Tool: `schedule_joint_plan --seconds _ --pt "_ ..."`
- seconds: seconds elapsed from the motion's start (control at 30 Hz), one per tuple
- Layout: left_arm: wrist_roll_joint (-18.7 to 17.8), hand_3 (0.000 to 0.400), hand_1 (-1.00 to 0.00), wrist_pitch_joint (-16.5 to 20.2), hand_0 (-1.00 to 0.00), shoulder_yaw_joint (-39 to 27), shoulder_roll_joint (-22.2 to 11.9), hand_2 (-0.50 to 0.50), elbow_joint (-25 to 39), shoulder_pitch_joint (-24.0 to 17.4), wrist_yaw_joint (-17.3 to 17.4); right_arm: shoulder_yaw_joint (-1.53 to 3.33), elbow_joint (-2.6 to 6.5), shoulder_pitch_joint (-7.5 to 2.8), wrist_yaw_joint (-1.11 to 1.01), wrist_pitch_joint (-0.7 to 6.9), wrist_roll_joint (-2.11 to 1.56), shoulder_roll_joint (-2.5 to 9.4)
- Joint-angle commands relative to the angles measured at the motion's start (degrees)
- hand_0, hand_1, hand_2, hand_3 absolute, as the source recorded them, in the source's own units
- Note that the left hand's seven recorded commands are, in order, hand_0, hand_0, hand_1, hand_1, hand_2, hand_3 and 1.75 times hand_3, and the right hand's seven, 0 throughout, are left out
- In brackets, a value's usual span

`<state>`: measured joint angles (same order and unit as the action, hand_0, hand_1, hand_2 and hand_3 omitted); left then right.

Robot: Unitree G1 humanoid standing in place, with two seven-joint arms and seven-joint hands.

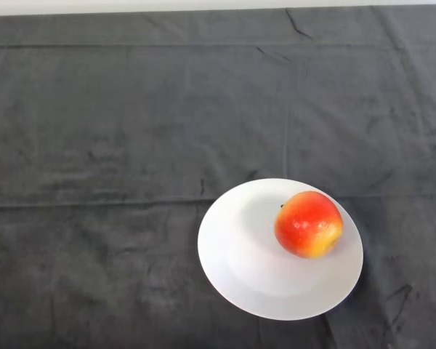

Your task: Move the apple to the plate

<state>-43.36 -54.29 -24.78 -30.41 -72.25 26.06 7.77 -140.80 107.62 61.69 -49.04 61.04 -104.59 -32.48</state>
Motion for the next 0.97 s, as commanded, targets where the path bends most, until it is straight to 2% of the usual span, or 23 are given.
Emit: schedule_joint_plan --seconds 0.03,0.97 --pt "2.1 0.000 0.00 0.0 0.00 -1.3 -2.8 0.00 -2.5 2.1 0.4 -0.36 -0.32 0.37 -0.19 0.70 0.01 -1.21" --pt "6.7 0.000 0.00 -0.6 0.00 -1.6 -1.7 0.00 -2.3 3.5 -0.9 -0.35 -0.32 0.37 -0.21 0.73 0.01 -1.21"
